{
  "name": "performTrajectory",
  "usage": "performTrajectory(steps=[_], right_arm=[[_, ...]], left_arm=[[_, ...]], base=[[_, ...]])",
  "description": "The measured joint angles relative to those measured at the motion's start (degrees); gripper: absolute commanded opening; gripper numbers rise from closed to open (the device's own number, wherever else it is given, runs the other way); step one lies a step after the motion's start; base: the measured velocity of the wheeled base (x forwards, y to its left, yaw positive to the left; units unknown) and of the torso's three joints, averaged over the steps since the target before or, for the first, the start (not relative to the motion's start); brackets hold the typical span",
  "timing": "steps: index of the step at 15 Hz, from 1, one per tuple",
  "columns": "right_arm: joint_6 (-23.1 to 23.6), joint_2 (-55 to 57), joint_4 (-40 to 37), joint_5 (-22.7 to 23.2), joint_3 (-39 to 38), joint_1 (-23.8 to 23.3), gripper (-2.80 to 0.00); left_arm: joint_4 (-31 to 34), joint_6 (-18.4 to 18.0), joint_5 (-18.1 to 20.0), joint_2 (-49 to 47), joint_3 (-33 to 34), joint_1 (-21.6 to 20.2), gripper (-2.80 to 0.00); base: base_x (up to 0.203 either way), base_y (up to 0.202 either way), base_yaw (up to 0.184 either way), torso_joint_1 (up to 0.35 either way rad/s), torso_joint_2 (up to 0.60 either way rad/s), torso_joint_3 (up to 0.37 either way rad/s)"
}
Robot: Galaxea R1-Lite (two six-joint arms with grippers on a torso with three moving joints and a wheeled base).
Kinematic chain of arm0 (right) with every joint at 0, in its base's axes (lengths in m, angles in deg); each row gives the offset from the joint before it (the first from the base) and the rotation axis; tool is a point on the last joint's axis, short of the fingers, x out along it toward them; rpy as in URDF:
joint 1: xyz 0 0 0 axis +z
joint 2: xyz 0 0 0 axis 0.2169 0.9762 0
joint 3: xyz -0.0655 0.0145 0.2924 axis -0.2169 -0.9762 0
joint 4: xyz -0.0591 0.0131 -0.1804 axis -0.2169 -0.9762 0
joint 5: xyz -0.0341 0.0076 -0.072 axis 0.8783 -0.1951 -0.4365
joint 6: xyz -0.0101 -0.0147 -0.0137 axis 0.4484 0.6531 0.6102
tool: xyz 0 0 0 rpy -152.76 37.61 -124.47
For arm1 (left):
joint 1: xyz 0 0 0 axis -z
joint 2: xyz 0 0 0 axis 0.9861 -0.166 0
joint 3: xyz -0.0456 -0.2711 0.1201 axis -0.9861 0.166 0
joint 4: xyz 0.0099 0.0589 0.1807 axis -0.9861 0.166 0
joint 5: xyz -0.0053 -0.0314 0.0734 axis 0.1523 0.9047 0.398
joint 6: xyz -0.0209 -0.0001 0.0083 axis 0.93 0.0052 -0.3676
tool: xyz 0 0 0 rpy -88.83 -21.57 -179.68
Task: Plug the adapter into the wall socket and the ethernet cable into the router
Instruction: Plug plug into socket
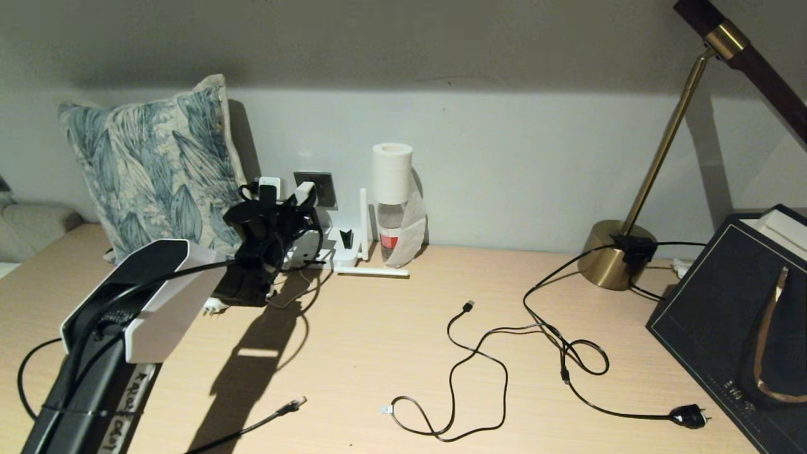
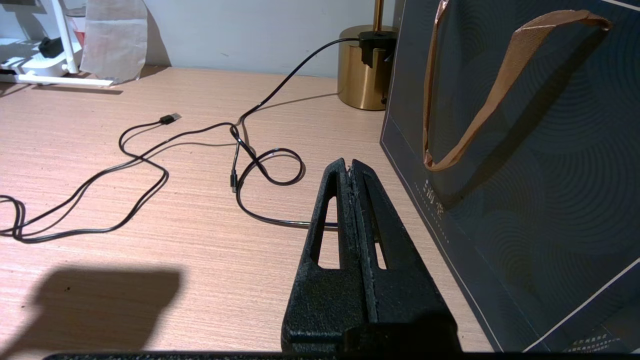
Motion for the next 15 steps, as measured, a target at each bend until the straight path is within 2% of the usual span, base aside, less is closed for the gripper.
performTrajectory(steps=[15], right_arm=[[0.02, 0.0, -0.02, -0.02, 0.0, 0.0, -2.8]], left_arm=[[0.38, -0.35, -0.03, 0.11, -0.43, -0.02, -2.8]], base=[[0.0, 0.0, 0.0, 0.0, 0.0, 0.0]])
